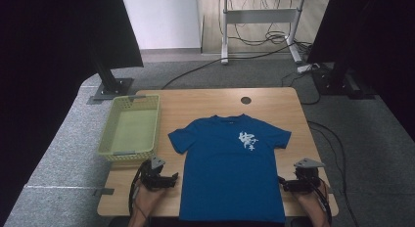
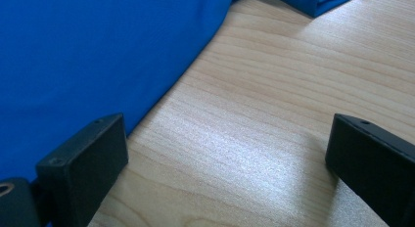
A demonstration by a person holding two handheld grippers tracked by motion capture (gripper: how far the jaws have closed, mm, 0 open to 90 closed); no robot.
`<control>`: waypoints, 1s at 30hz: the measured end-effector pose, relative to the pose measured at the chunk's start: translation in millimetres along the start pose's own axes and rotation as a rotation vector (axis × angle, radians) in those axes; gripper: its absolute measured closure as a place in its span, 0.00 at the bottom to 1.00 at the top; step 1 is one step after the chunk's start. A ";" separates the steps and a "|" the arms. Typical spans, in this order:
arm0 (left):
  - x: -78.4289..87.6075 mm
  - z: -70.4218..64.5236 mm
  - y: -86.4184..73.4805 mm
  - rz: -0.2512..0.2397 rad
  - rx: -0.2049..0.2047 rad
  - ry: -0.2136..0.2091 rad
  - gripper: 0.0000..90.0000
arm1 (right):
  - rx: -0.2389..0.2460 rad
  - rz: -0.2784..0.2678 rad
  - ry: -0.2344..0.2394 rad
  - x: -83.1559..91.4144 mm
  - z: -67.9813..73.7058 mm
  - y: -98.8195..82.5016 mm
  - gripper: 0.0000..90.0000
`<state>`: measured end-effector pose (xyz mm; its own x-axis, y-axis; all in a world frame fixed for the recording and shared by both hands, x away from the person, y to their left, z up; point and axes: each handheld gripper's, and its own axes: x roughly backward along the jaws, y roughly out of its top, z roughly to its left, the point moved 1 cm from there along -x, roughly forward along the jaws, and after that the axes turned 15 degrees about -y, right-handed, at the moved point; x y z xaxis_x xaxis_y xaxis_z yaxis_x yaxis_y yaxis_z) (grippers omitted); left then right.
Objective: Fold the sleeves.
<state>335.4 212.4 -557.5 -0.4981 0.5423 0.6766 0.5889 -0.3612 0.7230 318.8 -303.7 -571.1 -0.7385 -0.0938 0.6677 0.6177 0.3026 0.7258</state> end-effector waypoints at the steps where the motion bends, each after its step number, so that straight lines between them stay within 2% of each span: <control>1: 0.0 0.0 0.0 0.000 0.000 0.000 0.08 | 0.000 0.000 0.000 0.0 0.0 0.0 0.02; 7: 0.5 -1.0 4.8 -0.021 0.004 -0.033 0.09 | -0.001 0.000 0.000 0.0 -0.1 0.0 0.02; 16: -3.6 -2.7 13.0 -0.017 -0.011 -0.039 0.15 | -0.002 0.000 -0.001 0.0 -0.1 0.1 0.02; 21: -9.3 -3.3 25.2 -0.020 -0.015 -0.044 0.17 | -0.002 0.000 -0.002 0.0 -0.1 0.1 0.02; 23: -9.3 -3.3 25.2 -0.020 -0.015 -0.044 0.17 | -0.002 0.000 -0.002 0.0 -0.1 0.0 0.02; 24: -12.0 -2.8 31.4 -0.028 -0.012 -0.047 0.17 | -0.002 0.000 -0.002 0.0 -0.1 0.0 0.03; 27: -12.0 -2.8 31.4 -0.028 -0.012 -0.047 0.19 | -0.002 0.000 -0.002 0.0 -0.1 0.0 0.03; 28: -15.6 -2.7 39.3 -0.035 -0.016 -0.045 0.19 | -0.002 0.000 -0.002 0.0 -0.1 0.1 0.03; 30: -16.3 -2.3 40.9 -0.037 -0.018 -0.046 0.20 | -0.002 0.000 -0.002 0.0 -0.1 0.0 0.03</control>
<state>366.1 187.0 -538.6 -0.4894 0.5895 0.6426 0.5591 -0.3534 0.7500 318.8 -303.8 -571.0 -0.7389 -0.0921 0.6675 0.6185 0.3005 0.7261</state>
